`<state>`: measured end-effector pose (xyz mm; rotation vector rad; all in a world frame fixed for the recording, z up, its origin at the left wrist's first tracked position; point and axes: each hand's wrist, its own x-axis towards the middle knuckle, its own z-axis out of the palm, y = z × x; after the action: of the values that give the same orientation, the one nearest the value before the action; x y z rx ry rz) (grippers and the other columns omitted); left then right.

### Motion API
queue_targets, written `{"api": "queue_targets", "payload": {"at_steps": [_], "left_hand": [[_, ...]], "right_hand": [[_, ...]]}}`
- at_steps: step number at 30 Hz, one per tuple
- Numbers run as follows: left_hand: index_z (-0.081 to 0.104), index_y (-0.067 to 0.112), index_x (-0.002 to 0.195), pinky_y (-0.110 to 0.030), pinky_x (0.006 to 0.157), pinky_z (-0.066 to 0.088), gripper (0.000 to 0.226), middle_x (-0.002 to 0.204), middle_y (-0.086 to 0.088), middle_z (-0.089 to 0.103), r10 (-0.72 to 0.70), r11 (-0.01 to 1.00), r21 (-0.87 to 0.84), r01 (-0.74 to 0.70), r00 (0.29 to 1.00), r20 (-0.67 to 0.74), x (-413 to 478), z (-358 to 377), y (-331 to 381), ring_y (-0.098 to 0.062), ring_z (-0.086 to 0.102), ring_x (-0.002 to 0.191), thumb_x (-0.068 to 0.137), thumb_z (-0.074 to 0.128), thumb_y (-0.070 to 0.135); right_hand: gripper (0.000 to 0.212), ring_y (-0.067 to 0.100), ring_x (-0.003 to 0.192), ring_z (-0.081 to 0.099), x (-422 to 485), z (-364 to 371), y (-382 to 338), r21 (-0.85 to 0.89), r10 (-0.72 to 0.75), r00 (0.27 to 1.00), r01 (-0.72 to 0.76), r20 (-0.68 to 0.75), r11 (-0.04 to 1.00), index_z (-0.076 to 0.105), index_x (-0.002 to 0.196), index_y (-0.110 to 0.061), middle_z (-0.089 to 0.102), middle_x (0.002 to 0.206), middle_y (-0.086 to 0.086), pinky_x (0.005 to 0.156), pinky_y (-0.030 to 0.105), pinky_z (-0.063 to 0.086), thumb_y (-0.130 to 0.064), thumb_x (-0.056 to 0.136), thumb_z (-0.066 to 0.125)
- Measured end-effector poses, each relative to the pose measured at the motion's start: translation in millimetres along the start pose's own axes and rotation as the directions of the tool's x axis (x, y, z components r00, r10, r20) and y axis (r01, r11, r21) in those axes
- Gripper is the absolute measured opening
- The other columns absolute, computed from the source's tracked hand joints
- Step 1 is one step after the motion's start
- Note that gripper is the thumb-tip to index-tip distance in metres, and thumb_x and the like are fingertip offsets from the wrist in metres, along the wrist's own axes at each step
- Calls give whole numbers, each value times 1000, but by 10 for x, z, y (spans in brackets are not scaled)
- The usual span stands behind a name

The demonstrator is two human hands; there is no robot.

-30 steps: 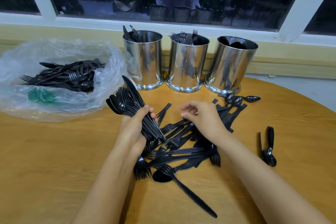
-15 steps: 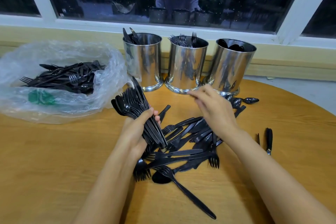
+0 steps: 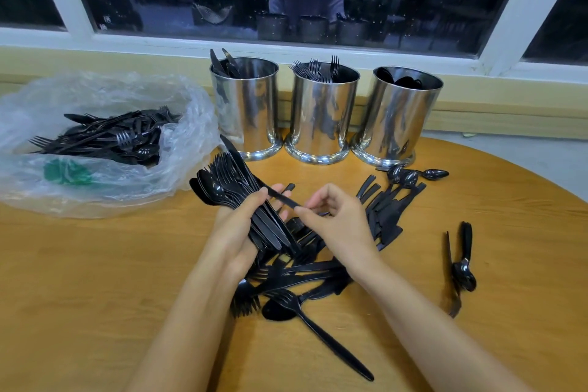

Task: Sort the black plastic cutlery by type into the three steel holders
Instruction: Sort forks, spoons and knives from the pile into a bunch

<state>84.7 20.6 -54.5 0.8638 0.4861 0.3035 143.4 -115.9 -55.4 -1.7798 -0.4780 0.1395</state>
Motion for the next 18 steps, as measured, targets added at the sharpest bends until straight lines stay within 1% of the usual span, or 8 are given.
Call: {"api": "queue_targets", "payload": {"at_steps": [4, 6, 9, 11, 12, 14, 15, 18], "left_hand": [[66, -3, 104, -28, 68, 60, 18, 102, -13, 75, 10, 999, 41, -9, 1000, -29, 3, -19, 7, -18, 74, 87, 98, 55, 10], [69, 1, 96, -29, 70, 59, 17, 88, -11, 74, -8, 998, 60, 11, 999, -42, 6, -27, 18, -17, 72, 78, 97, 57, 12], [67, 3, 87, -34, 78, 54, 16, 67, -6, 65, -30, 998, 48, 33, 998, -54, 7, -32, 34, -16, 63, 66, 96, 59, 14], [64, 3, 85, -34, 77, 53, 17, 64, -5, 61, -36, 999, 32, 38, 998, -44, 10, -36, 36, -14, 59, 61, 96, 58, 13], [64, 3, 84, -34, 76, 52, 16, 64, -5, 60, -38, 999, 36, 39, 999, -38, 11, -36, 38, -14, 59, 60, 96, 58, 13], [63, 3, 84, -34, 73, 52, 16, 65, -5, 60, -39, 998, 40, 40, 999, -26, 11, -30, 36, -13, 59, 60, 96, 58, 12], [63, 3, 85, -33, 73, 52, 16, 66, -5, 60, -39, 998, 40, 40, 999, -22, 11, -27, 32, -13, 59, 60, 96, 58, 12], [63, 3, 85, -33, 71, 53, 15, 67, -5, 61, -41, 998, 43, 42, 999, -19, 10, -29, 26, -14, 60, 61, 96, 58, 12]], "right_hand": [[9, -1, 71, 56, -14, -25, 34, -46, -41, 991, 47, 124, 998, 66, 83, -17, 64, 75, -9, 68, 11, 44, -15, 82, 75], [5, 1, 74, 60, 25, -106, 38, -83, -53, 986, 67, 159, 994, 70, 88, -20, 68, 79, -7, 69, 10, 45, -22, 84, 72], [5, -3, 77, 60, 225, -352, 92, -221, -102, 993, 114, 66, 969, 69, 92, -25, 68, 84, -12, 74, 8, 46, -24, 88, 68], [11, -4, 80, 58, 406, -575, 189, -413, -147, 989, 138, 11, 900, 68, 97, -26, 65, 86, -14, 78, 8, 45, -19, 88, 68], [16, 1, 84, 59, 500, -688, 259, -505, -148, 989, 134, 12, 853, 69, 102, -24, 66, 88, -11, 82, 13, 47, -17, 88, 68], [23, 12, 93, 61, 657, -891, 392, -656, -108, 992, 122, 62, 745, 69, 111, -18, 68, 98, -3, 90, 27, 49, -14, 89, 67], [26, 16, 100, 61, 716, -972, 441, -709, -85, 992, 127, 94, 694, 69, 115, -18, 68, 105, -1, 93, 30, 48, -14, 89, 67], [33, 19, 119, 52, 834, -1103, 530, -792, -53, 975, 207, 216, 574, 65, 123, -20, 64, 124, 0, 101, 34, 41, -14, 90, 66]]}}
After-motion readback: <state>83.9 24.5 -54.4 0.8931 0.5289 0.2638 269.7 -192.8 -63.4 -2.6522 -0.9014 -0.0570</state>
